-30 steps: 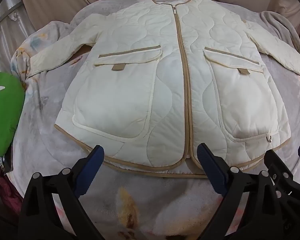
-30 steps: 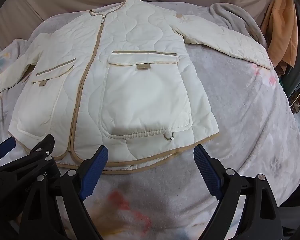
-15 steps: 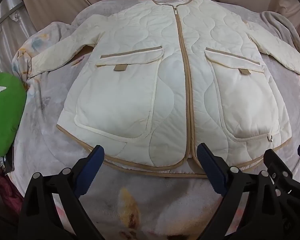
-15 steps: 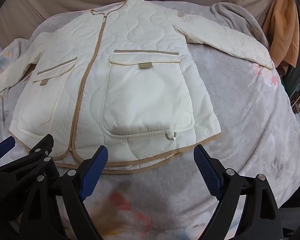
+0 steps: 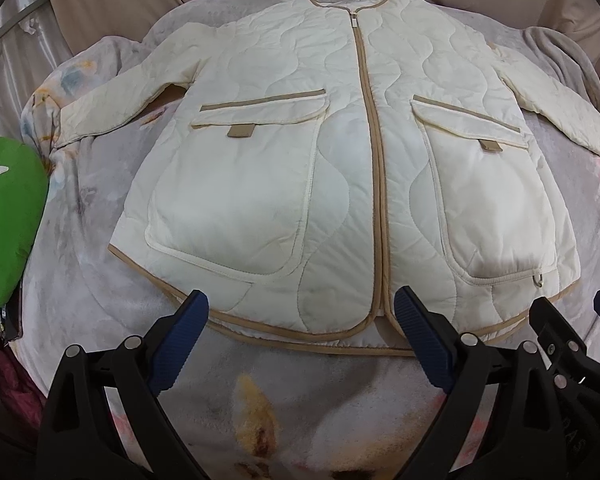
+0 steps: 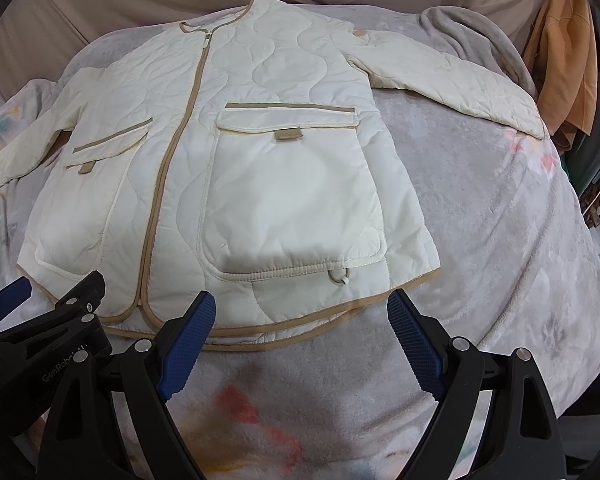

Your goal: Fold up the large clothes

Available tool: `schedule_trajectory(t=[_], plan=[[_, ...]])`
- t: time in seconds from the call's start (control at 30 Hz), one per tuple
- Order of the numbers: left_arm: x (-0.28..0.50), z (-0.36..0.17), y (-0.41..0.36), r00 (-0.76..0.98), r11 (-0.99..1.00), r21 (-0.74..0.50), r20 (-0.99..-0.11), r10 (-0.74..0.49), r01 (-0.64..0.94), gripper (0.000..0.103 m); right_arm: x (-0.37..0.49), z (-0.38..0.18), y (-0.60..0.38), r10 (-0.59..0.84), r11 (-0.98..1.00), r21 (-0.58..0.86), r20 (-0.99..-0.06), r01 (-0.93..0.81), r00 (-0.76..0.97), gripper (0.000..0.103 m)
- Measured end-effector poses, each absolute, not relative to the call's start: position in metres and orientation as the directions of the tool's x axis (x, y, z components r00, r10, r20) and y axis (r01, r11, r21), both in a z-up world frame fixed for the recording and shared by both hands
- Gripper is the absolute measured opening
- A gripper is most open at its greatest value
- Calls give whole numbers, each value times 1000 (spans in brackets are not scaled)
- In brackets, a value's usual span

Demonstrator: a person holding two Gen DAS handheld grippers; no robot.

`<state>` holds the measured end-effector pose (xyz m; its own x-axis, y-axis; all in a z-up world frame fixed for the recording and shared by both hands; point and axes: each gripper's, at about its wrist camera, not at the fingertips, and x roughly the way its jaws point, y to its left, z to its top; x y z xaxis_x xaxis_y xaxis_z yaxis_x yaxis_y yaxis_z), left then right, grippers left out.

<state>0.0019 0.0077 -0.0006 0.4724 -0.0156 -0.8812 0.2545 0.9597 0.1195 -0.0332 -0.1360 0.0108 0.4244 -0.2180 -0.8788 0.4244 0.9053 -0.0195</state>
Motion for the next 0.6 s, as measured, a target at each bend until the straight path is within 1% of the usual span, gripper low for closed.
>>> schedule_trajectory(t=[0.6], plan=[[6,1,11,474,959,116,-880,-21,258,92,-28,13,-129,-222,910,-27,-875,414,430,86]])
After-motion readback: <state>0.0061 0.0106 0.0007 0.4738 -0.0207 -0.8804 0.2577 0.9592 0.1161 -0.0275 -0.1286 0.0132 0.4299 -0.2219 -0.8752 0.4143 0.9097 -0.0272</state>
